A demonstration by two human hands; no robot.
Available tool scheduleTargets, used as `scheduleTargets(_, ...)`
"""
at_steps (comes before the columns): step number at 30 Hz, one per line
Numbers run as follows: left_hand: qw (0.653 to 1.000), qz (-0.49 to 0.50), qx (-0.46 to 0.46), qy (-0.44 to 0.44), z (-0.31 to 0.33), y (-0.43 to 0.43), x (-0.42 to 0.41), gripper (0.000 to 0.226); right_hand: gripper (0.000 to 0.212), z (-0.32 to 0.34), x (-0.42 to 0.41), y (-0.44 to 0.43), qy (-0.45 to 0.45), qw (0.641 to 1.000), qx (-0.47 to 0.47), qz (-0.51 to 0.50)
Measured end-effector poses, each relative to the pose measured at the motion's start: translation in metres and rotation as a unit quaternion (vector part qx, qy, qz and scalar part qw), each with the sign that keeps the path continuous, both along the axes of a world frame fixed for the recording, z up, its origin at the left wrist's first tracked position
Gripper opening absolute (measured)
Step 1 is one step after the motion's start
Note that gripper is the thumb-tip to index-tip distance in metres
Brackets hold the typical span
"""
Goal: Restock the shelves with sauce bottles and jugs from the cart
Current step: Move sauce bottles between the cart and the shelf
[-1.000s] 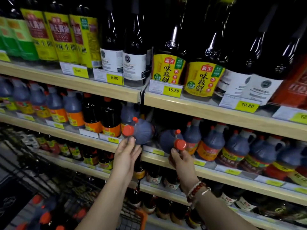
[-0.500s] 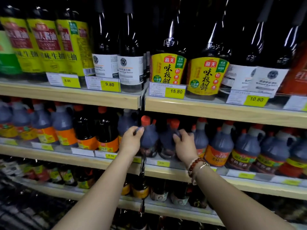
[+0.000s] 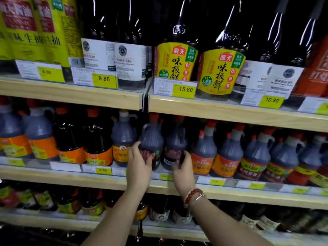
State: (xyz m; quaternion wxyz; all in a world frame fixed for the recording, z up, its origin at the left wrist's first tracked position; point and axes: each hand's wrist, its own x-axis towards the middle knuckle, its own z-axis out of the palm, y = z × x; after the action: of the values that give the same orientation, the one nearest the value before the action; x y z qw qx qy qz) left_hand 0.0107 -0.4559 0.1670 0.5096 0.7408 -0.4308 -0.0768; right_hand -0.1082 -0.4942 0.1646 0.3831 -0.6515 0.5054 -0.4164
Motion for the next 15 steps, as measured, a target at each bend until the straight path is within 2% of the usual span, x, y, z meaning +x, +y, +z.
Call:
scheduleTargets(4,0.989,0.019,0.072,-0.125,-0.023,0.009,-0.017,0.063,0.068,-0.020,0.008,0.010,0.088,0.995,0.011,0.055)
scheduleTargets(6,0.980,0.019,0.118,-0.157,-0.023,0.004,-0.017,0.068,0.070,-0.014,0.009,0.005,0.113,0.992,0.013,0.059)
scheduleTargets(15,0.972,0.005,0.212,-0.106,-0.012,-0.033,-0.011,0.089,0.069,-0.001,0.016,-0.033,0.146,0.985,0.069,0.055)
